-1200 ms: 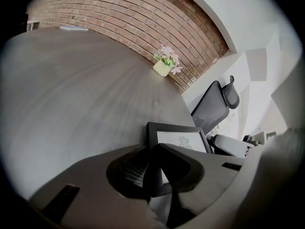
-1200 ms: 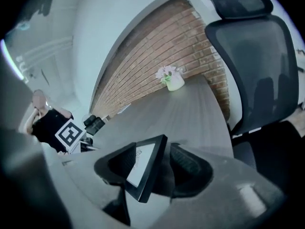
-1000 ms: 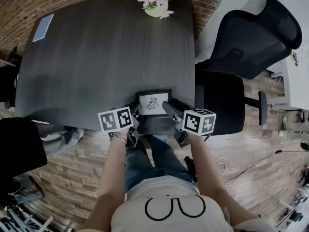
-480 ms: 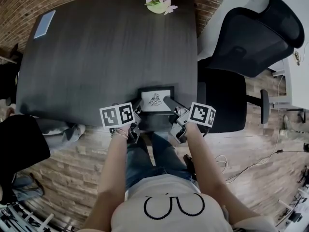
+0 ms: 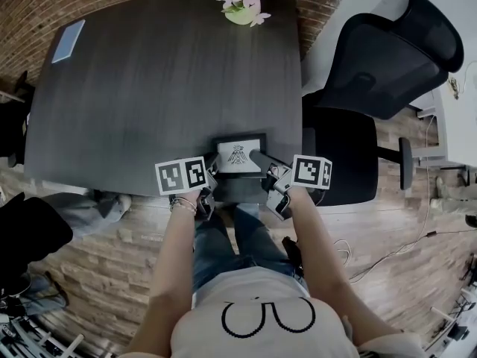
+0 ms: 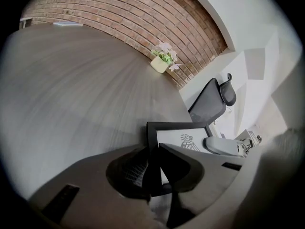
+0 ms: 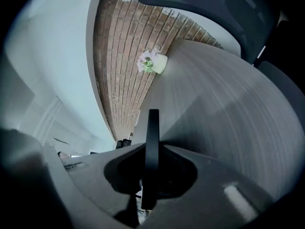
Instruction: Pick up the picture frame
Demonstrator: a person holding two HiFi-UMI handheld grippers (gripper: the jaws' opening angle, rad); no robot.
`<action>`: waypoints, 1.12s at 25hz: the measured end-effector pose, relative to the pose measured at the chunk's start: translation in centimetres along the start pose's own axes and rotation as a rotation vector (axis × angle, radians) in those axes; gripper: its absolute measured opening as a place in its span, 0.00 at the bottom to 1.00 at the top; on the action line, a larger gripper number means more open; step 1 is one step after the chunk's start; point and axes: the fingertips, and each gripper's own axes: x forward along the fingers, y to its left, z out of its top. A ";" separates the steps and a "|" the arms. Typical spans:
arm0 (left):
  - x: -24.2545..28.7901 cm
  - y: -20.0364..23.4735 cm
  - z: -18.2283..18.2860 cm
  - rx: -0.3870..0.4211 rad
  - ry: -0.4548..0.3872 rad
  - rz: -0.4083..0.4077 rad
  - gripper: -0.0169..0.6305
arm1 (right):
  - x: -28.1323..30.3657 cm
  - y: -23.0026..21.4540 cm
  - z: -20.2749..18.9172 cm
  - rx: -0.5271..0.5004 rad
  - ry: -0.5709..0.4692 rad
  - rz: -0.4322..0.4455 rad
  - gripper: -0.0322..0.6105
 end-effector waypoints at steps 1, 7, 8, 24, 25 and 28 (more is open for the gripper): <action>-0.2 -0.1 0.2 0.008 -0.008 0.005 0.14 | 0.0 0.3 0.0 -0.005 -0.001 0.007 0.12; -2.2 -1.2 2.5 0.077 -0.086 0.000 0.26 | -0.3 2.2 0.8 -0.028 -0.032 0.041 0.11; -2.5 -1.4 3.0 0.086 -0.097 -0.002 0.28 | -0.3 2.6 1.0 -0.030 -0.041 0.047 0.11; -10.5 -5.5 11.4 0.298 -0.350 0.039 0.30 | -2.1 12.1 6.3 -0.294 -0.216 0.038 0.11; -11.1 -5.8 12.0 0.316 -0.370 0.040 0.30 | -2.3 12.8 6.6 -0.317 -0.231 0.039 0.11; -12.8 -7.0 13.6 0.377 -0.431 0.045 0.30 | -2.8 15.1 7.3 -0.376 -0.273 0.043 0.11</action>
